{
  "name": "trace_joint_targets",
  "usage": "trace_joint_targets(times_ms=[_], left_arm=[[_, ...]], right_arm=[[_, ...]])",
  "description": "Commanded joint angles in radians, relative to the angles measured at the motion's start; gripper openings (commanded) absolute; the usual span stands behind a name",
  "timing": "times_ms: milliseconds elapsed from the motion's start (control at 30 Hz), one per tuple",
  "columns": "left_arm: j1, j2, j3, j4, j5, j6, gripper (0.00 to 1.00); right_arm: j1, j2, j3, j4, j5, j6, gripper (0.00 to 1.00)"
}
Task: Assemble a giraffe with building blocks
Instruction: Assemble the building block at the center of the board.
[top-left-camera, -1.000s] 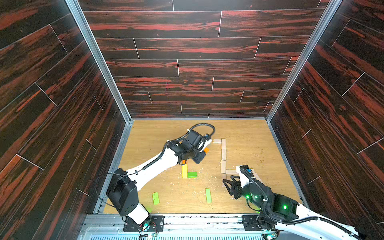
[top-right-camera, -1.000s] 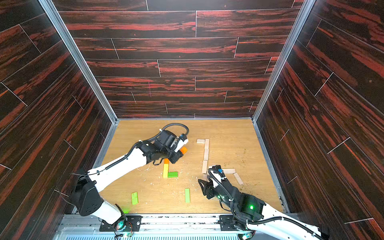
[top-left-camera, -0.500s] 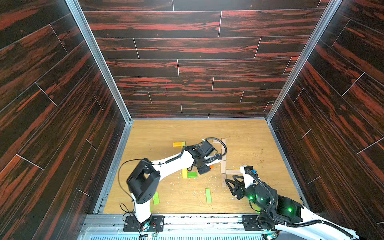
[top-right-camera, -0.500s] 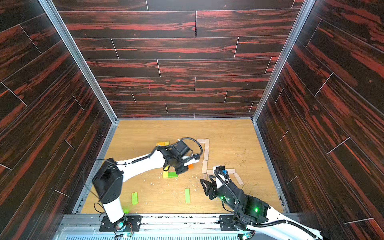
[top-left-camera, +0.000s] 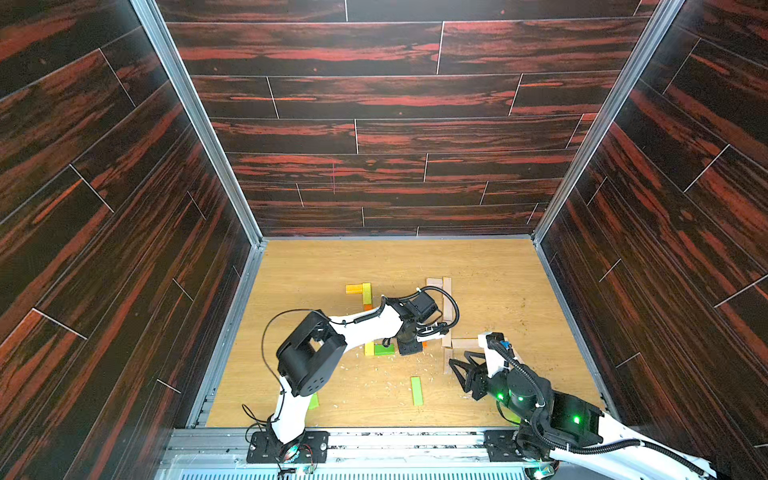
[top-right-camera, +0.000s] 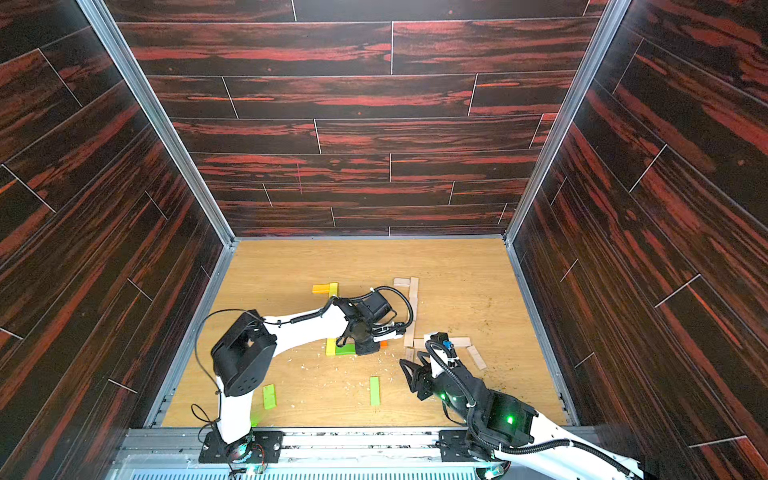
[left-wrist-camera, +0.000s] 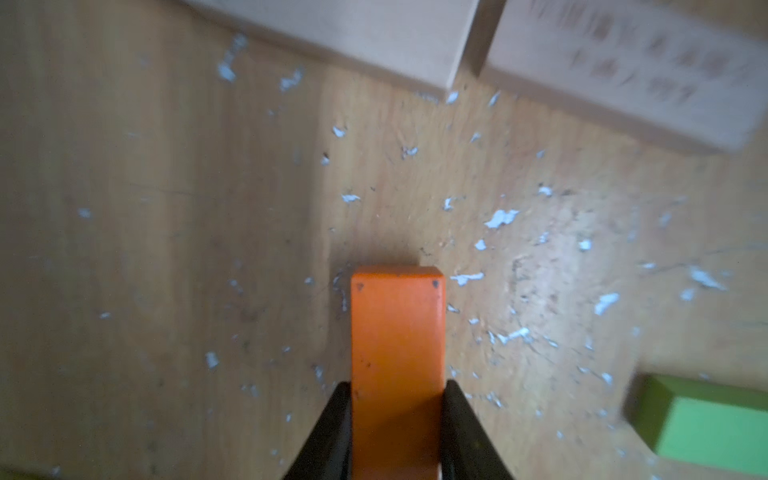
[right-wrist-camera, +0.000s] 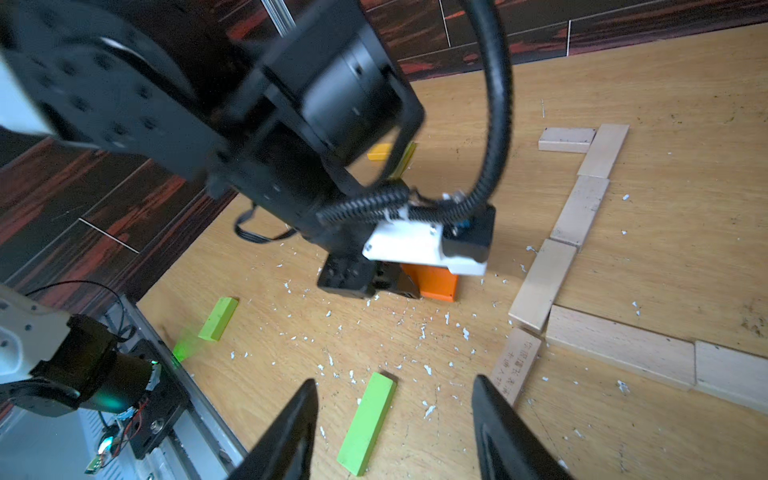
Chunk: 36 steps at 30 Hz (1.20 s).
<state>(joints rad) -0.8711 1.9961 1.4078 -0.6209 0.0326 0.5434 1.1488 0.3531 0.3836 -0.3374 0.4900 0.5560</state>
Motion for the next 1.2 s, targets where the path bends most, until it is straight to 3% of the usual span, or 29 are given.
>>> trace_joint_targets(times_ms=[0,267,633,733,867,1067,1167], left_arm=[[-0.005,0.014,0.028,-0.016,-0.014,0.042,0.01],[-0.011,0.042,0.035,-0.033,0.001,0.043,0.08],[-0.01,0.037,0.016,-0.047,-0.009,0.041,0.49],[-0.009,0.03,0.011,-0.043,-0.001,0.041,0.55],[-0.009,0.026,0.008,-0.038,0.008,0.04,0.53],[-0.009,0.03,0.007,-0.054,0.001,0.042,0.29],[-0.01,0.024,-0.002,-0.055,-0.003,0.04,0.25]], right_arm=[[-0.002,0.012,-0.009,0.019,0.005,-0.007,0.6],[-0.002,0.025,-0.011,0.028,0.008,-0.014,0.6],[-0.002,0.044,-0.009,0.037,0.009,-0.021,0.6],[-0.003,0.049,-0.012,0.04,0.009,-0.017,0.6],[-0.001,0.057,-0.01,0.041,0.004,-0.016,0.6],[-0.003,0.064,-0.008,0.041,0.002,-0.016,0.6],[-0.002,0.068,-0.009,0.043,0.002,-0.016,0.6]])
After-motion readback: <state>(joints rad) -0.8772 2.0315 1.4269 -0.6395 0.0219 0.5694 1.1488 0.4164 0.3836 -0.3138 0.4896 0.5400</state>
